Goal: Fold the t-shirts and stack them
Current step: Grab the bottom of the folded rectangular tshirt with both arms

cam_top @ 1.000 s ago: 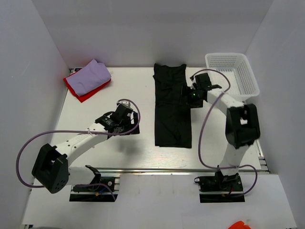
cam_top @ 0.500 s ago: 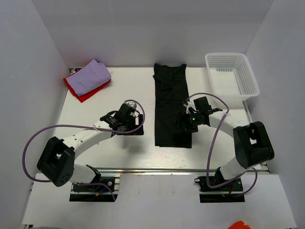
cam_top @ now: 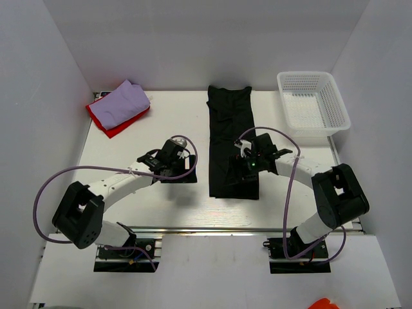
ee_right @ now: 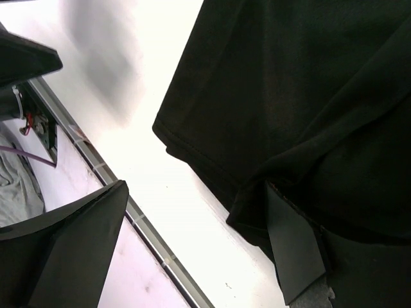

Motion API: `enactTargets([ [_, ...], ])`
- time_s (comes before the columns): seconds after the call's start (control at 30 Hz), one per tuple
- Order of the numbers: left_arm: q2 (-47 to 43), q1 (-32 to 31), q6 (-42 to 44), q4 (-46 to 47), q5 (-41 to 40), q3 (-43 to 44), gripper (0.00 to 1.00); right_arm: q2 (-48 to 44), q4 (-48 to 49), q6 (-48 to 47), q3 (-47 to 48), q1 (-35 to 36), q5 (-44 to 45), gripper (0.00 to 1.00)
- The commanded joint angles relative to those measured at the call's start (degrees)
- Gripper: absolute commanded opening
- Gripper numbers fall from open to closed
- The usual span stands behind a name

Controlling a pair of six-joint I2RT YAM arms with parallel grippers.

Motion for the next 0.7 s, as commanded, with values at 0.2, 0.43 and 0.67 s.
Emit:
enactTargets([
  [0.2,0.2,0.3,-0.6,1.0,1.4,-0.3,1.0,1.4,4.7,1.3,-4.5,3.1,-2.2,0.9],
  [0.43,0.2,0.3,-0.6,1.5,2.0,-0.9,1.0,0.9,2.8,1.0,-3.2,3.5,0.9,0.9],
  [0.67,3.0,-1.4,3.0,7.9,10.3,0.3,1.0,-9.6,-1.0,5.3,-0.5,2.7,15.5,0.9],
])
